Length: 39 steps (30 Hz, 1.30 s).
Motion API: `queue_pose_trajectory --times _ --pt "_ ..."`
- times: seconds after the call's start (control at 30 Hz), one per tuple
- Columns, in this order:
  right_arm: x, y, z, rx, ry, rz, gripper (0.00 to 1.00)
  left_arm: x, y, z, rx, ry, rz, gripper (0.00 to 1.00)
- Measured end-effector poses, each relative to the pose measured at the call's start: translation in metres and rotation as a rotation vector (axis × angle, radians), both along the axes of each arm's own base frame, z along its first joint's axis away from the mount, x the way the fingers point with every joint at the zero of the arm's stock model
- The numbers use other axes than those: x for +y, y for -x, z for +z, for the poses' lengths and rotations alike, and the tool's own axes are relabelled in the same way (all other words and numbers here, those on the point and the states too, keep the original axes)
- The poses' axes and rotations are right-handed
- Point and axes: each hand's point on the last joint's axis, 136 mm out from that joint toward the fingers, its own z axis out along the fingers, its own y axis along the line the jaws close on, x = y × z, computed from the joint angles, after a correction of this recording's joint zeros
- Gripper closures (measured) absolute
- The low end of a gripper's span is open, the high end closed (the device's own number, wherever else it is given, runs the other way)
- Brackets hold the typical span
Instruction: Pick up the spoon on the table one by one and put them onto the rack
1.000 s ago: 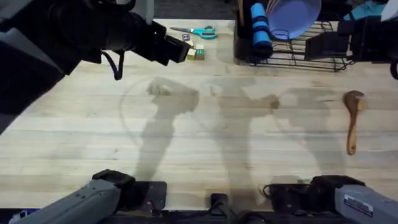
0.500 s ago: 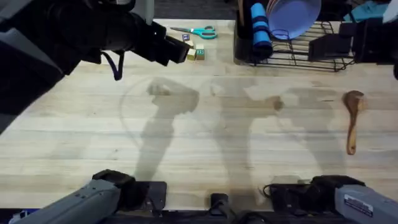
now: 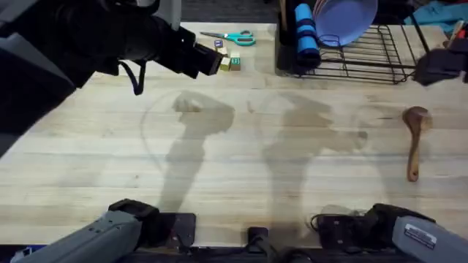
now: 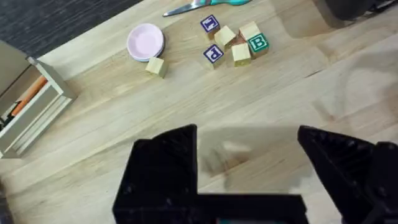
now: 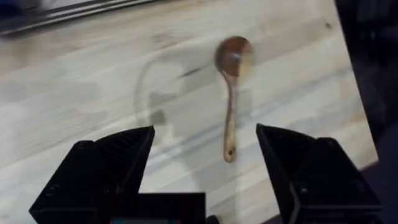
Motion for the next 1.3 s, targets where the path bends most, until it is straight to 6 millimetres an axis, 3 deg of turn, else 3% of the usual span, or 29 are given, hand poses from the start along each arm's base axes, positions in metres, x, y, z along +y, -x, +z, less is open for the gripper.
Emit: queue_pose_trajectory --times 0.03,0.37,0.67,0.8,0.83,1.13,1.3 --pt "-0.018 0.009 -0.001 -0.004 -0.021 -0.076 0.005 0.000 0.000 0.000 0.000 0.000 0.000 0.007" --pt "-0.061 0.040 -0.004 -0.040 -0.095 -0.301 0.005 0.000 0.000 0.000 0.000 0.000 0.000 0.007" --pt "-0.081 0.048 -0.006 -0.079 -0.098 -0.388 0.006 0.000 0.000 0.000 0.000 0.000 0.000 0.008" --pt "-0.081 0.047 -0.025 -0.058 -0.112 -0.390 0.006 0.000 0.000 0.000 0.000 0.000 0.000 0.007" --pt "-0.082 0.044 -0.043 -0.048 -0.120 -0.389 0.005 0.000 0.000 0.000 0.000 0.000 0.000 0.007" --pt "-0.081 0.046 -0.102 -0.001 -0.144 -0.393 0.005 0.000 0.000 0.000 0.000 0.000 0.000 0.008" --pt "-0.083 0.043 -0.120 0.013 -0.151 -0.393 0.005 0.000 0.000 0.000 0.000 0.000 0.000 0.008"
